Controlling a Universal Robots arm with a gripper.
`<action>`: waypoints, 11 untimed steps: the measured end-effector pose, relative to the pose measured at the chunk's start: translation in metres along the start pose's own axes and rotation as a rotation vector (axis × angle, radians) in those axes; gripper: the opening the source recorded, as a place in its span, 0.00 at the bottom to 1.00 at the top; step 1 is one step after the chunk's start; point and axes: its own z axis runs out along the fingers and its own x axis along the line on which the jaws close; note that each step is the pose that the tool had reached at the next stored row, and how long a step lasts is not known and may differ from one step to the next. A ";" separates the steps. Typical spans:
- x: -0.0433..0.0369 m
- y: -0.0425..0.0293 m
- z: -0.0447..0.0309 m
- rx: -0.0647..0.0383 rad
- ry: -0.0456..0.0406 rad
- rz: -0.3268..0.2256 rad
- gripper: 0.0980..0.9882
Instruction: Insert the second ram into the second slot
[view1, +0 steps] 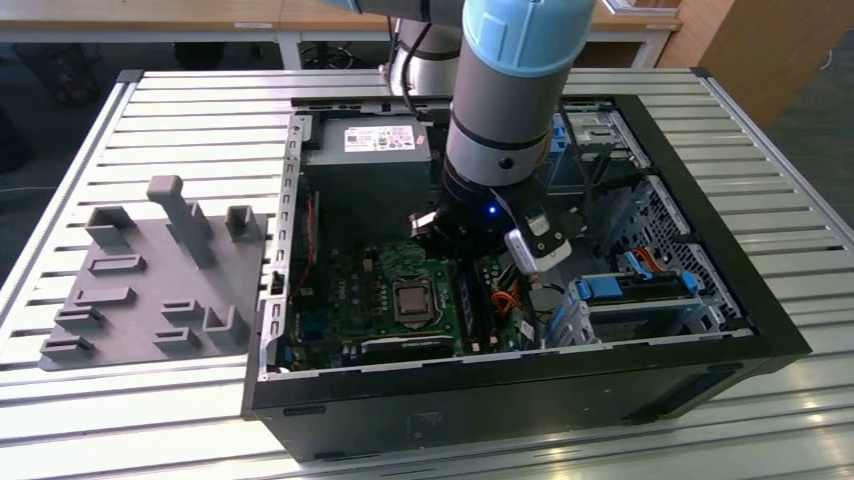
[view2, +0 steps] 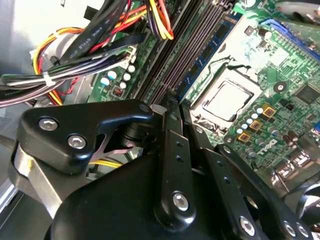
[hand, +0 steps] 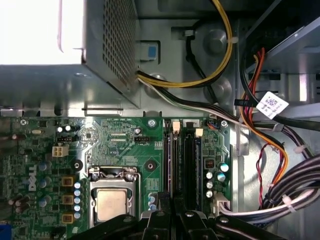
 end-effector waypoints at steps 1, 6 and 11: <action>0.0000 -0.0001 0.0009 0.000 0.0000 0.000 0.04; -0.0007 -0.0029 0.0013 0.000 0.0001 0.000 0.04; -0.0046 -0.0034 0.0014 0.000 0.0000 0.001 0.04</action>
